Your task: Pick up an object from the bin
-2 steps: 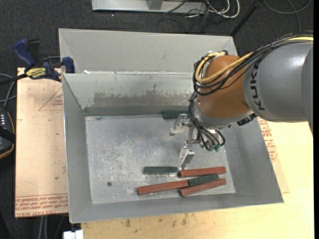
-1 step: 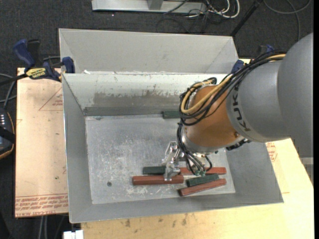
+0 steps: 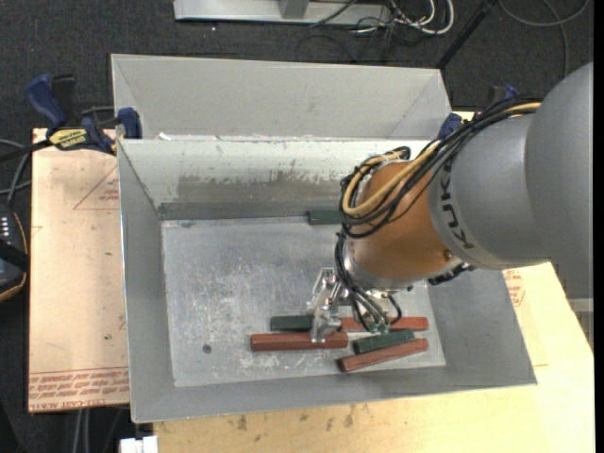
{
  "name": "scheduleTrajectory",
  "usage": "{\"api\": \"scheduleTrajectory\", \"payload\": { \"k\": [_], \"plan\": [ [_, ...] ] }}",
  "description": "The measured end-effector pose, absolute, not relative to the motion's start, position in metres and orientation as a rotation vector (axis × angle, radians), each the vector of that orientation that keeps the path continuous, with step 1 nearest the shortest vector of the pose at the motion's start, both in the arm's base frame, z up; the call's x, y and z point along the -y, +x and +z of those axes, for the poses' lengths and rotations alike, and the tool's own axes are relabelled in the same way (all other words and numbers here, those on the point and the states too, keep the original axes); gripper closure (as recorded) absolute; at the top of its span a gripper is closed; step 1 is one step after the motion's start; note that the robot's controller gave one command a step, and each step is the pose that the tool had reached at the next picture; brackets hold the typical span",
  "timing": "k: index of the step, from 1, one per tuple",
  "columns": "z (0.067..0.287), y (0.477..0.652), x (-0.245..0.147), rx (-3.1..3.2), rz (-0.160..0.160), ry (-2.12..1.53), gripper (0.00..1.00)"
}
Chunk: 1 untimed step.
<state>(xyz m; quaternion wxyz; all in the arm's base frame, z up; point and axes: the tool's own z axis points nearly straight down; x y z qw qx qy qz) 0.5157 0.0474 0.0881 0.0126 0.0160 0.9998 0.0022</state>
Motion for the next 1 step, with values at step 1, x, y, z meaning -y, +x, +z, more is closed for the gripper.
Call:
{"api": "scheduleTrajectory", "payload": {
  "k": [1],
  "plan": [
    [0.2337, 0.4990, -0.0523, -3.137, 0.002, 0.107, 1.00]
  ]
}}
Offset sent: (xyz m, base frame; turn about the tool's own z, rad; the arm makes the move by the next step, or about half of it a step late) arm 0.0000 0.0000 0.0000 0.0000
